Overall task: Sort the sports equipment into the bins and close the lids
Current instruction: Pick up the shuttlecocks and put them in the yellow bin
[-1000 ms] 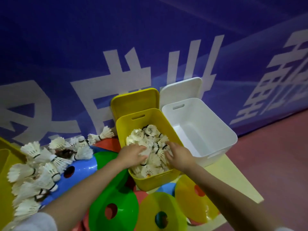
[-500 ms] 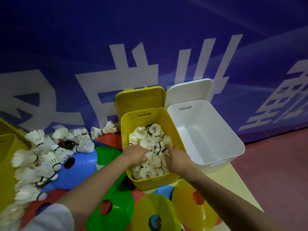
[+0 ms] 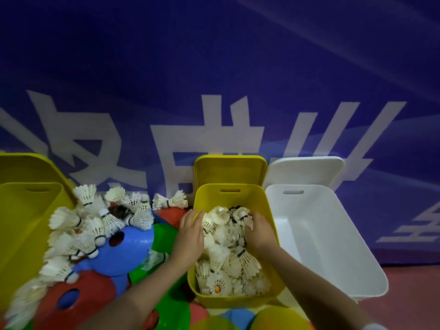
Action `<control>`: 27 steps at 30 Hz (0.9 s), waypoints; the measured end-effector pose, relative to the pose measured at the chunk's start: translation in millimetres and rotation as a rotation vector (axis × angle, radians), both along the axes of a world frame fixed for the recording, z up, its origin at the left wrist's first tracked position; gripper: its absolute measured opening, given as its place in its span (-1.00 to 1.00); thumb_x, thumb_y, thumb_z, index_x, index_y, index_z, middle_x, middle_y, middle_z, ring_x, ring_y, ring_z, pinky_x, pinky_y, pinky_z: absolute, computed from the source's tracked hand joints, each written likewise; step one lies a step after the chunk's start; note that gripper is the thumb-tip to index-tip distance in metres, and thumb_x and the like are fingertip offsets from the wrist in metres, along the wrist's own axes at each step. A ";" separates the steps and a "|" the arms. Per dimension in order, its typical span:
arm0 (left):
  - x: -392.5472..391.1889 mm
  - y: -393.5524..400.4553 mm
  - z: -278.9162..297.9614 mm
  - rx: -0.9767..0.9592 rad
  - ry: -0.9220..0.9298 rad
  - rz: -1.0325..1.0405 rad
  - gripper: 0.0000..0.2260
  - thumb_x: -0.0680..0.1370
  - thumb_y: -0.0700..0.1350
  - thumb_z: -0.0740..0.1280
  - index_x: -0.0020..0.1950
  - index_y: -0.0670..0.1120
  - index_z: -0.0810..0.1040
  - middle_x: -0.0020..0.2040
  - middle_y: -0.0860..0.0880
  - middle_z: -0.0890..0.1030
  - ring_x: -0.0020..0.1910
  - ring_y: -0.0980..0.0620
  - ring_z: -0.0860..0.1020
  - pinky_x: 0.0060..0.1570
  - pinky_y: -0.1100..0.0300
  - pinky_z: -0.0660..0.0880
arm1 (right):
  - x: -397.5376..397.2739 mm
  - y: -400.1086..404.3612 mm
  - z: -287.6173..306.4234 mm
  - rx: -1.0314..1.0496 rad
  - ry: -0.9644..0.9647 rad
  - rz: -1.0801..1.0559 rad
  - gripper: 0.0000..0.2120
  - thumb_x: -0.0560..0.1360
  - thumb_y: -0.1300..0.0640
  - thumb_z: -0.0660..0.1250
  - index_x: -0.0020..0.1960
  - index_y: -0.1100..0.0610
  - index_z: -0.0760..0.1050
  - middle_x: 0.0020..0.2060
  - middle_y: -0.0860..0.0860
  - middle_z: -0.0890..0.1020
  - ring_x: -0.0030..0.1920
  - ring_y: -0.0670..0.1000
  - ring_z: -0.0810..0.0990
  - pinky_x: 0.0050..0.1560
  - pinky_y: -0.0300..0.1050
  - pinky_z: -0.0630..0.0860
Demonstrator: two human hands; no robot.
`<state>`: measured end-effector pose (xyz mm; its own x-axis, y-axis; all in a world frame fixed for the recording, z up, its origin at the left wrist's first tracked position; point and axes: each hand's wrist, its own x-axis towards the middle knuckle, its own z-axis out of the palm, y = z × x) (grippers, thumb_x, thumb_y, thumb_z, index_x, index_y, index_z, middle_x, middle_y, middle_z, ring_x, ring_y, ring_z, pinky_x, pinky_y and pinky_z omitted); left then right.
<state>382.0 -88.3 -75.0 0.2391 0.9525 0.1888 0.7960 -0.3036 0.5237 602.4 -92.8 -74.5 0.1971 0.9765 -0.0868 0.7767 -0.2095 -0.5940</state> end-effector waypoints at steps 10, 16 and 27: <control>-0.7 3.0 -0.9 -0.183 -0.333 0.168 -0.51 0.62 -0.27 0.11 0.54 0.00 0.15 0.44 -0.01 0.32 0.23 0.20 0.36 0.15 0.38 0.31 | 3.1 32.9 -33.7 -0.136 -0.264 0.242 -0.63 0.60 -0.02 0.15 0.39 -0.10 0.39 0.17 0.12 0.53 0.18 0.15 0.44 0.08 -0.07 0.44; 2.0 3.2 -6.6 -0.203 -0.435 0.190 -0.53 0.64 -0.24 0.10 0.54 0.00 0.16 0.44 -0.02 0.34 0.26 0.14 0.40 0.17 0.34 0.34 | 7.3 23.8 -34.4 -0.269 -0.340 0.337 -0.55 0.63 -0.08 0.02 0.50 -0.02 0.20 0.31 0.18 0.42 0.31 0.16 0.35 0.26 0.00 0.36; -71.6 8.2 -1.9 -0.450 -0.469 -0.008 -0.60 0.65 -0.03 0.12 0.50 0.06 0.22 0.37 0.07 0.35 0.34 0.05 0.40 0.36 0.01 0.37 | -77.3 3.3 17.7 0.259 -0.138 0.162 -0.46 0.52 -0.14 0.06 0.39 0.12 0.38 0.24 0.13 0.49 0.30 0.13 0.35 0.29 -0.02 0.28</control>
<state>310.4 -80.1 -77.0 0.2355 0.9614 -0.1424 0.4507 0.0217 0.8924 525.1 -89.5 -56.7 0.0301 0.9822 0.1855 0.8646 0.0675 -0.4979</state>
